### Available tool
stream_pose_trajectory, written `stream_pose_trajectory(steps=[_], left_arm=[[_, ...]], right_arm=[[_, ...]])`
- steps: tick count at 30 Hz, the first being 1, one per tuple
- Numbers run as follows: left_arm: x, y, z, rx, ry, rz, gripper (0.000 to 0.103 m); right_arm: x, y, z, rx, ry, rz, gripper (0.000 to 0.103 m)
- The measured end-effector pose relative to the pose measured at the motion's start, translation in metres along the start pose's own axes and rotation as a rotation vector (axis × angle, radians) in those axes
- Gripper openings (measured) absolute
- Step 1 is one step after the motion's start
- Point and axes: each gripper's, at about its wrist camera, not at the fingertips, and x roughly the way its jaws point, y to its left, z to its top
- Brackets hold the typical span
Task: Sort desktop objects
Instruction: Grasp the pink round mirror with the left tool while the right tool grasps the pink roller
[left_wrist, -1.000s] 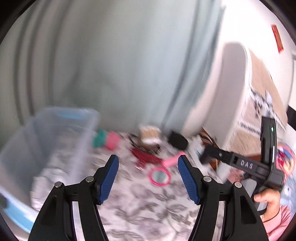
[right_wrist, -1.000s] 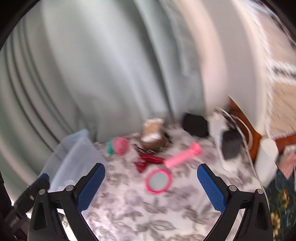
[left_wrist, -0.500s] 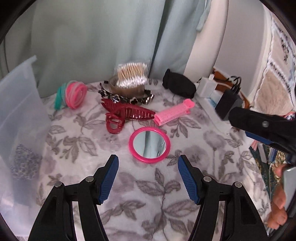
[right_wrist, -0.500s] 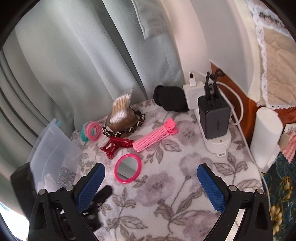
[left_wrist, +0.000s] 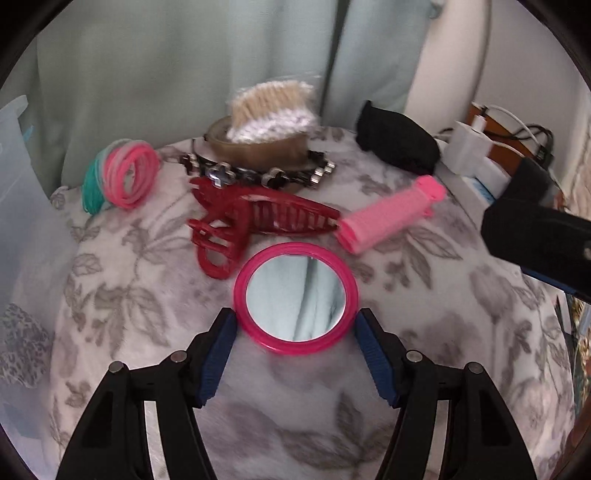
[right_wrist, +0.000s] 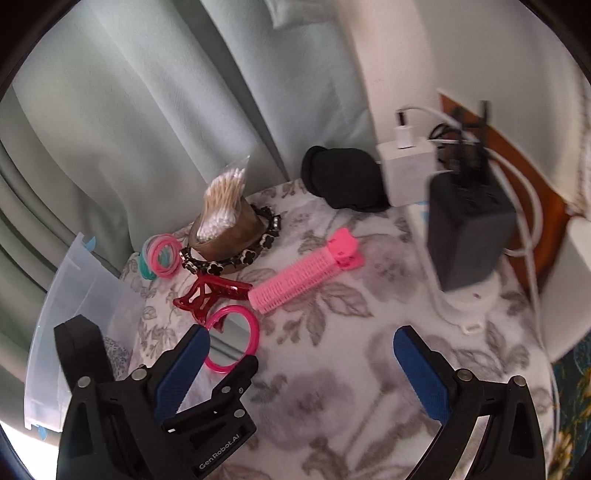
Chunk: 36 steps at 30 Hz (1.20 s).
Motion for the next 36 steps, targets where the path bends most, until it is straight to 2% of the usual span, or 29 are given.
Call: stream_pose_trajectory(steps=[7,15,20,24,26,28,32,36], left_arm=[[0.001,0.017,0.002,-0.029,-0.001,0.024,0.068],[-0.002,0.031,0.002,-0.043,-0.001,0.0,0.068],[-0.003,0.034,0.003,-0.033,-0.001,-0.01,0.069],[-0.004,0.036,0.003,-0.024,-0.002,-0.018,0.069],[-0.004,0.037,0.003,-0.02,-0.002,-0.022,0.069],[-0.005,0.038,0.004,-0.015,-0.002,-0.026,0.07],[-0.005,0.042,0.006,-0.008,0.0,-0.039,0.07],[-0.004,0.043,0.007,0.006,0.0,-0.028,0.071]], right_arm=[[0.034,0.007,0.017,-0.006,0.041,-0.016,0.102],[0.065,0.001,0.031,0.097,0.051,-0.074,0.101],[0.077,0.002,0.03,0.067,0.086,-0.104,0.098],[0.075,0.001,0.029,0.052,0.079,-0.131,0.084],[0.071,0.001,0.028,0.036,0.083,-0.107,0.076],[0.068,0.002,0.027,0.018,0.088,-0.081,0.062],[0.057,0.006,0.021,-0.044,0.096,-0.086,0.059],[0.051,0.0,0.017,-0.027,0.105,-0.08,0.055]])
